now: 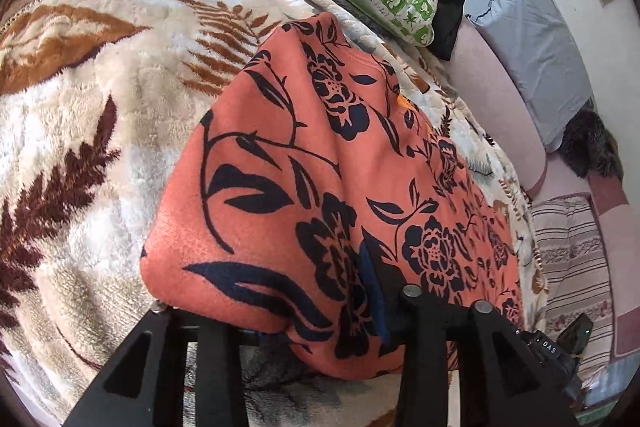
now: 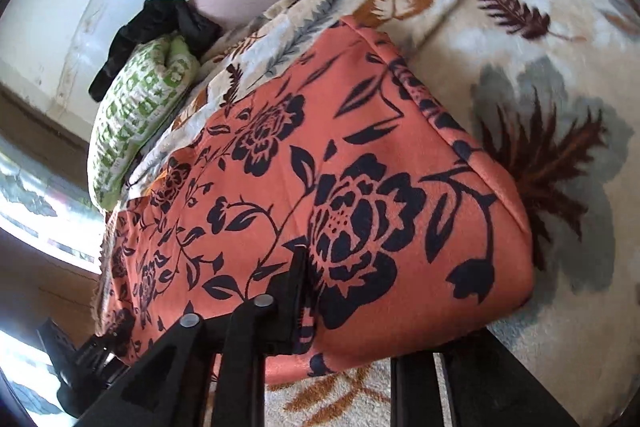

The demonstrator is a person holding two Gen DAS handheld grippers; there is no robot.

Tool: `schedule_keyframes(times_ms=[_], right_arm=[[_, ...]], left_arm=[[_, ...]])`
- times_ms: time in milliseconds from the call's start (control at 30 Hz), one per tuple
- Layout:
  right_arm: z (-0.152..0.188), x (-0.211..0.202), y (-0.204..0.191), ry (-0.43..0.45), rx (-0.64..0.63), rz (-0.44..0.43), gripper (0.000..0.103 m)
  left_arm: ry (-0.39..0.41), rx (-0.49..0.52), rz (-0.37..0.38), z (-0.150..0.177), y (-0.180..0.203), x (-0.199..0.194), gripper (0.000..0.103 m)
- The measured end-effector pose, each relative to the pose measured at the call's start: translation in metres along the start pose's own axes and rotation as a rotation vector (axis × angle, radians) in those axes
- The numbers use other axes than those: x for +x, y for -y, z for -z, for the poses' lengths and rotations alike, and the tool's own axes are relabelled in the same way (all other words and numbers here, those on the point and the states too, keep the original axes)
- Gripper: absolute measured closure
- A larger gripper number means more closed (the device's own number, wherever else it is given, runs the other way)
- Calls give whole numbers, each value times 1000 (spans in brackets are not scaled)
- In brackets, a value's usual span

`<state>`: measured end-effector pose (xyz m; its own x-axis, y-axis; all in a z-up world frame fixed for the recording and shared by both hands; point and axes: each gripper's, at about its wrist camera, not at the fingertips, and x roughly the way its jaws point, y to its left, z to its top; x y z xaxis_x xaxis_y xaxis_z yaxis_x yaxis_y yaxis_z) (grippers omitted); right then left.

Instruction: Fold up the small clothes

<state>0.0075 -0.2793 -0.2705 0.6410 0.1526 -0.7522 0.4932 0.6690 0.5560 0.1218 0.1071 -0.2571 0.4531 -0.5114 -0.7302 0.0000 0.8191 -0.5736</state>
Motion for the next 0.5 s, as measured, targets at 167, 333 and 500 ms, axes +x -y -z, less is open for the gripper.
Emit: schedule_keyframes(times_ms=[167,333,500], right_arm=[[12,-39,20,-35,100,-33,32],[28,-69,-23,-67,-133,-44,61],[30,-40,-115,-57,-382,-49,66]], left_arm=[[36,-2,-29,0,7,-5,56],[100,38,-87,-3,15,-9,77],[60,-28,-104,-7,7,5,68]])
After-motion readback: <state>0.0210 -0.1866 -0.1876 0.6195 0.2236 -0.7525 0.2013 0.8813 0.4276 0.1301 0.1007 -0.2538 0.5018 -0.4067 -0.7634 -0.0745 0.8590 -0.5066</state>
